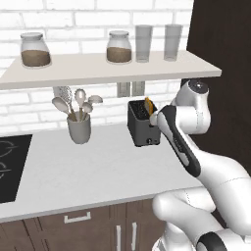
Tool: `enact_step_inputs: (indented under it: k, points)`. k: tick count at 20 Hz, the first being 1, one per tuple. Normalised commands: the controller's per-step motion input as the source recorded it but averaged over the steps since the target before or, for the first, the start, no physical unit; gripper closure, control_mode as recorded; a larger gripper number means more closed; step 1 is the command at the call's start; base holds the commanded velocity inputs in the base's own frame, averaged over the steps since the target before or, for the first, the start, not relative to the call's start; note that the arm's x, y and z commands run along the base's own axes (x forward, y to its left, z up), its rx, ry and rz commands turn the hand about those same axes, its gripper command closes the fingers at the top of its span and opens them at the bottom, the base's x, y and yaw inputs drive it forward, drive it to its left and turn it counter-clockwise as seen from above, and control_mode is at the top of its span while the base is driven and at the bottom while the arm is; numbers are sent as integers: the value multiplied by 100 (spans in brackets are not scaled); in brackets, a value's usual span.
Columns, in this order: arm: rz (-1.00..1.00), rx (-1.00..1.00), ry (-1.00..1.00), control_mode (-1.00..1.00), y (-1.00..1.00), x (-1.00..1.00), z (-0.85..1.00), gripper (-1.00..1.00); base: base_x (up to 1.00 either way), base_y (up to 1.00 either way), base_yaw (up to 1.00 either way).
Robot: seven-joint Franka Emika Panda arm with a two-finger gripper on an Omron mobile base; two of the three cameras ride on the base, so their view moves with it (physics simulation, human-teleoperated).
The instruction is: Start the toaster. Once the lever pops up, take the bread to the plate on the dining counter.
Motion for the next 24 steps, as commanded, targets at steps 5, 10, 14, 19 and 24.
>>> enact_step_inputs:
  k: [5,10,14,19,24]
  points:
    - [-1,0,-1,-100,-1,23,-20,100,0,0,0]
    - [-1,0,-2,-100,0,37,-9,100,0,0,0]
    - [-10,0,0,-100,-12,51,-27,100,0,0,0]
    - [-8,0,-1,-100,-3,30,-23,100,0,0,0]
    - [-1,0,-1,-100,0,17,-7,100,0,0,0]
